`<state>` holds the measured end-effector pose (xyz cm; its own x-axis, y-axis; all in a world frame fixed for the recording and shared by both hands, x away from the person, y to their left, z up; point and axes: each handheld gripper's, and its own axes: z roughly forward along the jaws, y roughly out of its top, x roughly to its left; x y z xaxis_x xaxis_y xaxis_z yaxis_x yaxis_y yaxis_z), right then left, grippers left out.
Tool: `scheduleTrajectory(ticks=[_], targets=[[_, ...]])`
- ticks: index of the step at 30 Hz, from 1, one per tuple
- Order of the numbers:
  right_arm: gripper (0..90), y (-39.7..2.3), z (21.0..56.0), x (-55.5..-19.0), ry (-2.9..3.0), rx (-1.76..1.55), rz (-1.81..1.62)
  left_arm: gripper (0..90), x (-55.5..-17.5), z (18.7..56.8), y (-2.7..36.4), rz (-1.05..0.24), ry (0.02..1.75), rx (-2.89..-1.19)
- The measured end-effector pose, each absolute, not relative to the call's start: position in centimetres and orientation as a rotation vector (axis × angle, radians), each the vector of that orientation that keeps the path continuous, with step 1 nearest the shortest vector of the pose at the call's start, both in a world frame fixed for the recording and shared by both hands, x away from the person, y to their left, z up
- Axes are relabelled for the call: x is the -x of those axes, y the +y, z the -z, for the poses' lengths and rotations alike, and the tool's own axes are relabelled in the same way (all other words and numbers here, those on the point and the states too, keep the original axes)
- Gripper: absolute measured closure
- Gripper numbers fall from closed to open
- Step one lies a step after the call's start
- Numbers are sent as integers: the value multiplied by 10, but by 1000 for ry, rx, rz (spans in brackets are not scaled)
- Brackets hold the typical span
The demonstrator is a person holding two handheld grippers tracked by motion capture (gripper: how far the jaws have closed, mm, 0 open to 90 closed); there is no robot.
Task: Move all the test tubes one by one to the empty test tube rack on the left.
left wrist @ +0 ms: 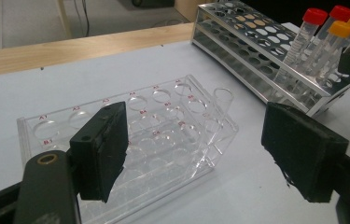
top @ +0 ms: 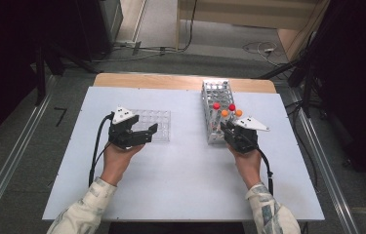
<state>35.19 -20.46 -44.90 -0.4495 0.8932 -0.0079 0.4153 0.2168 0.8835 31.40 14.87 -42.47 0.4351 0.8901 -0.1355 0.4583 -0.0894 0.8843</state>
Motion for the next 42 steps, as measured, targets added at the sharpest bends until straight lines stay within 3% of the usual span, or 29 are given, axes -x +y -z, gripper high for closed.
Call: scheduleTrajectory(ticks=[28, 42], targets=[[735, -206, 402, -327, 1855, -1112, -1275, 232, -314, 424, 148, -555, 1173, -1720], [735, -191, 396, -317, 1914, -1059, -1324, 232, -313, 424, 148, -554, 1171, -1713]])
